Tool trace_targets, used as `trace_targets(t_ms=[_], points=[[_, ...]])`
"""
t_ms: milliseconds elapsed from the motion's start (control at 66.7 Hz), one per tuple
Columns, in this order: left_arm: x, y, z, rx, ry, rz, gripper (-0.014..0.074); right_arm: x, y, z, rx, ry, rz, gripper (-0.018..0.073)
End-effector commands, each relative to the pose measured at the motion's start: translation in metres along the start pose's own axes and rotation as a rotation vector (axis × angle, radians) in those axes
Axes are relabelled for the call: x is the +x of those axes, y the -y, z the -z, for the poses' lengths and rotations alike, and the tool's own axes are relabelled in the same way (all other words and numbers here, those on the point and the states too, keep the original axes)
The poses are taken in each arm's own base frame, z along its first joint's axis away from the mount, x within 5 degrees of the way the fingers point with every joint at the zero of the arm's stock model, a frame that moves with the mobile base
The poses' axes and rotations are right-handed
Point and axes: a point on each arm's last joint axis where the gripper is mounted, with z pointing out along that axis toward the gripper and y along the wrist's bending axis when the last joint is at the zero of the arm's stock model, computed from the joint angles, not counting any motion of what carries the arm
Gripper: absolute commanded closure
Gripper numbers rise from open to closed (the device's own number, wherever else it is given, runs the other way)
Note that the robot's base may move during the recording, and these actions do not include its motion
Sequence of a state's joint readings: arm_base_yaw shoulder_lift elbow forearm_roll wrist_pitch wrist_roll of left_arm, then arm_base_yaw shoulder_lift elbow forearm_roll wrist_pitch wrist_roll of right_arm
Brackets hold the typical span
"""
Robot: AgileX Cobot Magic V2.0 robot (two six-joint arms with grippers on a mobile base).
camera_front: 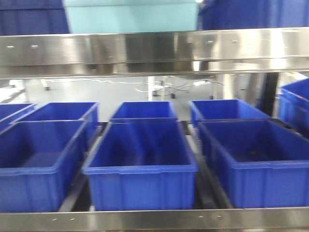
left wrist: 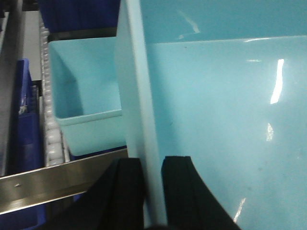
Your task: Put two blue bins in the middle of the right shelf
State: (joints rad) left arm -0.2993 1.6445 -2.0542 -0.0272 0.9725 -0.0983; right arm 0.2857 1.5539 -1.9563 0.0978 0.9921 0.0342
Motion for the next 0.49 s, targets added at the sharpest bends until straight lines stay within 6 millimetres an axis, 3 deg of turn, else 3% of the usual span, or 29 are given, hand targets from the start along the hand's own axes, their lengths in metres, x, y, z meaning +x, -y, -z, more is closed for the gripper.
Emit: trace_targets(t_ms=[0, 480], points=[[-0.0088, 0.0044, 0.0101, 0.035, 0.074, 0.0, 0.0707, -0.006, -0.002, 0.0054, -0.013, 0.055, 0.012, 0.0711], [-0.0088, 0.0044, 0.0101, 0.035, 0.074, 0.0, 0.0707, -0.006, -0.002, 0.0054, -0.013, 0.055, 0.012, 0.0711]])
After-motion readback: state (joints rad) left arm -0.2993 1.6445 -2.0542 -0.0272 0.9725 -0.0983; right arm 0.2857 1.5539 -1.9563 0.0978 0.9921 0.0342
